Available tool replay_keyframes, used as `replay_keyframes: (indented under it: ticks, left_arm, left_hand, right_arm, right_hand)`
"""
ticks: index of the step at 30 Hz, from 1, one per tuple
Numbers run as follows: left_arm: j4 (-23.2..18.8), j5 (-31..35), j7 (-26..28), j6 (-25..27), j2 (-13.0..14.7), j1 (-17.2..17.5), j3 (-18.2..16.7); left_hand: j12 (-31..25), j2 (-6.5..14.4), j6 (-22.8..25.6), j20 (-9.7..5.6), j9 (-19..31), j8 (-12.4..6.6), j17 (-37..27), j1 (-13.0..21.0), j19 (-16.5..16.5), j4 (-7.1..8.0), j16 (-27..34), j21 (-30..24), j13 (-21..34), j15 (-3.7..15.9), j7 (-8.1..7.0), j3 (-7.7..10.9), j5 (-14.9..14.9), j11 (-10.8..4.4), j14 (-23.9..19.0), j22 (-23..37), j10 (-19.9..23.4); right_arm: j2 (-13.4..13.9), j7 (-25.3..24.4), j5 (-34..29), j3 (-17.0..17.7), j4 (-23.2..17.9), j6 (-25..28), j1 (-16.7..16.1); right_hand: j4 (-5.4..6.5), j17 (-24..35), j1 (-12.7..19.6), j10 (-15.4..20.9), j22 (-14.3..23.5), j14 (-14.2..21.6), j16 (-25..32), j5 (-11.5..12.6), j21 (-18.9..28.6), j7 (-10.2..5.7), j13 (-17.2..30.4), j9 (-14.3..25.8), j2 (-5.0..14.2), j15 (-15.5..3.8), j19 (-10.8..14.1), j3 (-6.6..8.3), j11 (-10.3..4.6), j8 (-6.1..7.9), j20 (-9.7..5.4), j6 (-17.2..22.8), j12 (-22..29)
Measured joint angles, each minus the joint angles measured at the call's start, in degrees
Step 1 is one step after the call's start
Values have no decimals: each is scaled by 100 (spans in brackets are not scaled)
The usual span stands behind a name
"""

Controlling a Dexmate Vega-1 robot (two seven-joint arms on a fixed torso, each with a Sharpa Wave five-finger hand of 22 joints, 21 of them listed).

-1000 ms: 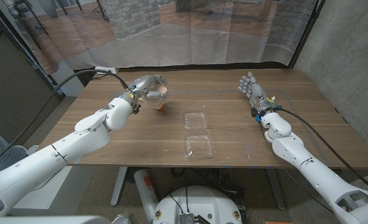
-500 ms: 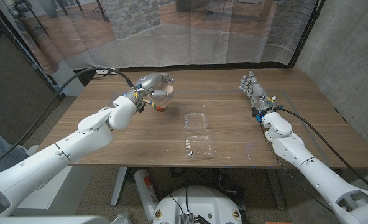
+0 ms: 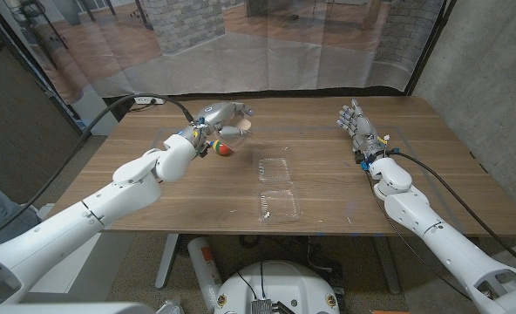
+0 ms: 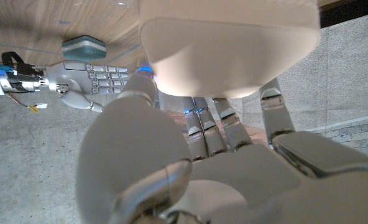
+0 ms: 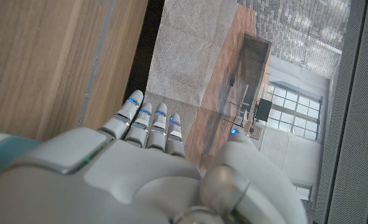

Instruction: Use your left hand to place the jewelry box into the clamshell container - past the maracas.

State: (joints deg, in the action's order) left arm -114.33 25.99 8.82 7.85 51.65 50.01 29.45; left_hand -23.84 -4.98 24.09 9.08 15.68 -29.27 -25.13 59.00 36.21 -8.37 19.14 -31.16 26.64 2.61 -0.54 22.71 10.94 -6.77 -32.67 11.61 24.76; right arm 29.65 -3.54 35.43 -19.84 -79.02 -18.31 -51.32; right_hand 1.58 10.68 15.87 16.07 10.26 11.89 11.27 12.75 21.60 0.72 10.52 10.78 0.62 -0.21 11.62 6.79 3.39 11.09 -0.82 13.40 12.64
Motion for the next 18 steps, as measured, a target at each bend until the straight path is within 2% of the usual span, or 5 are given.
replay_keyframes:
  ticks: [18]
  left_arm:
    - [144, 243, -113, -445, -207, -140, 135]
  left_hand:
    - [0, 0, 49, 0, -26, -40, -54, 0, 0, 0, -34, -40, 36, 47, -50, 0, -3, -43, -37, -2, 65]
  right_arm:
    - [9, -3, 11, 31, -12, -19, -45]
  right_hand:
    - [0, 0, 0, 0, 0, -1, 0, 0, -42, 0, 0, 0, 0, 0, 21, 0, 0, 0, 21, 0, 0]
